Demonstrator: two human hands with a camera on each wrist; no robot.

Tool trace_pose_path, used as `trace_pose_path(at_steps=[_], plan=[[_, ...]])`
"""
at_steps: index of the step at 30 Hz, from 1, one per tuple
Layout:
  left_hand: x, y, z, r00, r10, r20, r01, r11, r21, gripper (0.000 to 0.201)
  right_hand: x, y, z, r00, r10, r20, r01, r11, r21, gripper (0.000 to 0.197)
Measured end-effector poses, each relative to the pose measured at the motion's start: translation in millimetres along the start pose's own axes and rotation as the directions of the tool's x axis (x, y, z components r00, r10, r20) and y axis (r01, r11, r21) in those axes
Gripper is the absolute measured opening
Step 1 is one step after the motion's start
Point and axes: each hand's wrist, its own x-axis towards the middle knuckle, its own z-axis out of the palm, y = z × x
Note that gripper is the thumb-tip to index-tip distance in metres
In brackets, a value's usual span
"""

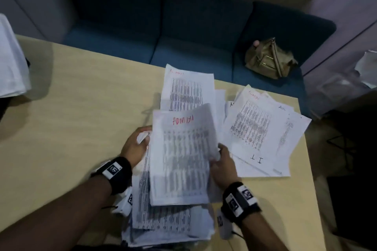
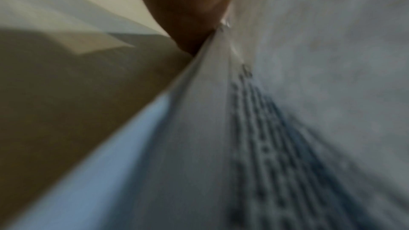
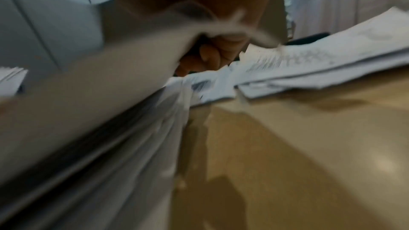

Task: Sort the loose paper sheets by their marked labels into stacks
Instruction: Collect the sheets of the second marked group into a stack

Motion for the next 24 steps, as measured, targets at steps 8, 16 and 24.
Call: trace_pose_path(at_steps=[8, 16, 24], plan=[[1.5, 10.7, -9.4, 0.987, -0.158, 0.017, 0.154, 0.976, 0.152, 0.073, 27.6, 3.6, 13.0, 0.99, -0.092, 0.104, 0.117, 0.955, -0.271, 0.074], [-9.7, 9.3, 15.4, 0.966, -0.139, 0.219, 0.112, 0.985, 0.131, 0.082, 47.4, -32.3, 19.7, 0.905, -0.411, 0.113, 0.404, 0.742, -0.535, 0.065], [-13.2, 13.1, 17.1, 0.962, -0.003, 0.274, -0.021, 0.996, 0.084, 0.059, 36.5, -35.3, 60.9, 0.811, -0.513, 0.281, 0.585, 0.717, -0.379, 0.054]])
